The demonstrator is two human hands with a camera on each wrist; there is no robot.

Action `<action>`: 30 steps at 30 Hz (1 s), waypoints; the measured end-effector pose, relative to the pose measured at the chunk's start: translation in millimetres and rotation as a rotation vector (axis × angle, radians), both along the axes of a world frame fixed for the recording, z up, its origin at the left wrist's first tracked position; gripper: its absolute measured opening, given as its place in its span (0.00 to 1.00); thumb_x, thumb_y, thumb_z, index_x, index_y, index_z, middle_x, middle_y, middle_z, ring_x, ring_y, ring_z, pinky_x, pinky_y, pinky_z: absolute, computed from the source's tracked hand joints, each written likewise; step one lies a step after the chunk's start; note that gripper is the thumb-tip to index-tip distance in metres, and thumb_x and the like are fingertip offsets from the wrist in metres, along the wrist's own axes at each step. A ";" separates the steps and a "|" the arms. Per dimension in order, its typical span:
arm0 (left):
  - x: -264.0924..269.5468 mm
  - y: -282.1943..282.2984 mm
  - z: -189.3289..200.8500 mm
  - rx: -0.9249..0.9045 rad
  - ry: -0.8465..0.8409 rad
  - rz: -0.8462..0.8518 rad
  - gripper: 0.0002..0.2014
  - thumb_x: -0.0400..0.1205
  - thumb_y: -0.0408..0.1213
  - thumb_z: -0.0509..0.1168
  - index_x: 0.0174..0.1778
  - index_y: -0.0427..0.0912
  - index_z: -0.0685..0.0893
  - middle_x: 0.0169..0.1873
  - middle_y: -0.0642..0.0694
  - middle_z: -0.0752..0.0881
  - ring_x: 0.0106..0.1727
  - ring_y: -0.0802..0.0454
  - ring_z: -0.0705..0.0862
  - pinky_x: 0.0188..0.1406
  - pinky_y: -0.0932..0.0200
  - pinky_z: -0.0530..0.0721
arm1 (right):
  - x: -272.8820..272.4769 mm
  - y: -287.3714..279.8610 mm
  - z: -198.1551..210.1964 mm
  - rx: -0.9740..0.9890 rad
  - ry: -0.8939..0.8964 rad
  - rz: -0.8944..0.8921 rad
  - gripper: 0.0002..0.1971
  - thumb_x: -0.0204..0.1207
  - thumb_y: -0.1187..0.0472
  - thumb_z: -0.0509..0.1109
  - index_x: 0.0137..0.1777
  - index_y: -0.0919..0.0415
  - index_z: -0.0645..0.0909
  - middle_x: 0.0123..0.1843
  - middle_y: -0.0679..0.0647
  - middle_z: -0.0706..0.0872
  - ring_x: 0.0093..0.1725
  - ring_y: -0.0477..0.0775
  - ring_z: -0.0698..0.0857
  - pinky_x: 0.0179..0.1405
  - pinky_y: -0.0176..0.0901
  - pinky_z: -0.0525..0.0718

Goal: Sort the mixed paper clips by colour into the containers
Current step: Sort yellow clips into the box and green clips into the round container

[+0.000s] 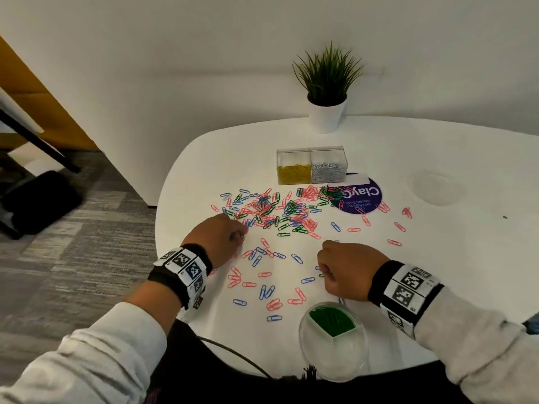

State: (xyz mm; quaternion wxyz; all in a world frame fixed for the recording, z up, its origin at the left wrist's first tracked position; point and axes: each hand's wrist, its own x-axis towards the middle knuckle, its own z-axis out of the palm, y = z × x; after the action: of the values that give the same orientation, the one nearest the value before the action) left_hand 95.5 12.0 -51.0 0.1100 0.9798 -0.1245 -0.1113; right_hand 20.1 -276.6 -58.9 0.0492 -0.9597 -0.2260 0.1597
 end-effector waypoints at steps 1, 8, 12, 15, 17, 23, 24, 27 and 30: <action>0.6 0.1 0.2 -0.003 -0.003 0.000 0.14 0.85 0.42 0.60 0.64 0.58 0.86 0.53 0.54 0.81 0.55 0.51 0.83 0.58 0.59 0.81 | 1.9 -0.1 1.2 -0.009 -0.009 0.003 0.08 0.80 0.54 0.61 0.53 0.55 0.78 0.51 0.49 0.77 0.39 0.50 0.73 0.37 0.43 0.71; 6.5 22.7 8.8 -0.170 0.072 0.150 0.08 0.79 0.39 0.68 0.51 0.57 0.84 0.42 0.56 0.87 0.43 0.55 0.85 0.45 0.58 0.85 | 37.6 -6.3 21.3 0.324 0.046 -0.268 0.04 0.75 0.58 0.68 0.42 0.51 0.74 0.39 0.47 0.82 0.39 0.53 0.82 0.39 0.47 0.82; 14.9 40.0 19.3 -0.262 0.151 0.158 0.05 0.75 0.41 0.77 0.42 0.53 0.89 0.34 0.57 0.88 0.36 0.62 0.84 0.37 0.65 0.77 | 69.3 -7.2 21.2 0.627 0.159 -0.490 0.11 0.77 0.68 0.64 0.49 0.49 0.79 0.35 0.54 0.83 0.33 0.50 0.82 0.31 0.44 0.80; 16.7 44.6 20.5 -0.157 0.208 0.103 0.00 0.76 0.42 0.76 0.40 0.53 0.92 0.36 0.59 0.89 0.39 0.65 0.84 0.40 0.67 0.79 | 87.2 0.7 19.9 0.673 0.306 -0.574 0.11 0.78 0.73 0.59 0.47 0.58 0.80 0.35 0.57 0.81 0.30 0.52 0.79 0.28 0.44 0.77; 18.7 43.9 16.8 -0.092 0.154 0.105 0.02 0.77 0.44 0.74 0.41 0.53 0.92 0.40 0.58 0.88 0.45 0.59 0.85 0.48 0.61 0.83 | 92.1 11.2 20.0 0.653 0.357 -0.550 0.08 0.78 0.71 0.61 0.45 0.61 0.80 0.34 0.55 0.80 0.28 0.51 0.74 0.27 0.41 0.73; 17.2 29.1 8.7 0.082 0.060 0.122 0.11 0.81 0.45 0.63 0.40 0.45 0.88 0.39 0.48 0.87 0.42 0.49 0.85 0.43 0.52 0.87 | 95.1 45.0 12.7 0.257 0.121 -0.194 0.02 0.75 0.58 0.69 0.46 0.52 0.83 0.47 0.44 0.82 0.49 0.49 0.82 0.44 0.41 0.76; 17.1 28.7 9.0 0.125 0.050 0.123 0.11 0.80 0.45 0.63 0.39 0.46 0.87 0.39 0.48 0.86 0.41 0.49 0.84 0.40 0.53 0.86 | 95.1 49.1 10.7 0.214 0.103 -0.154 0.02 0.76 0.56 0.70 0.46 0.50 0.83 0.49 0.44 0.82 0.51 0.50 0.82 0.46 0.41 0.77; 18.8 34.1 12.1 0.212 0.090 0.134 0.09 0.80 0.46 0.63 0.38 0.49 0.84 0.40 0.50 0.84 0.42 0.51 0.82 0.38 0.57 0.79 | 94.8 57.3 7.5 0.143 0.084 -0.072 0.05 0.78 0.51 0.71 0.51 0.49 0.84 0.55 0.47 0.80 0.55 0.52 0.82 0.54 0.46 0.81; 21.3 42.3 18.3 0.223 0.172 0.139 0.05 0.76 0.38 0.66 0.41 0.49 0.87 0.43 0.51 0.84 0.45 0.51 0.83 0.42 0.58 0.83 | 92.3 61.6 5.7 0.096 0.052 -0.033 0.06 0.81 0.52 0.67 0.52 0.52 0.84 0.56 0.49 0.83 0.53 0.54 0.83 0.54 0.51 0.84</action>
State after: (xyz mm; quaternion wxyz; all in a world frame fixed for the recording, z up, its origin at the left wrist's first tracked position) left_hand 116.9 54.3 -32.7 0.0184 0.9791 -0.0332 -0.2000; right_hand 112.4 -215.0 -53.2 0.1039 -0.9553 -0.2164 0.1727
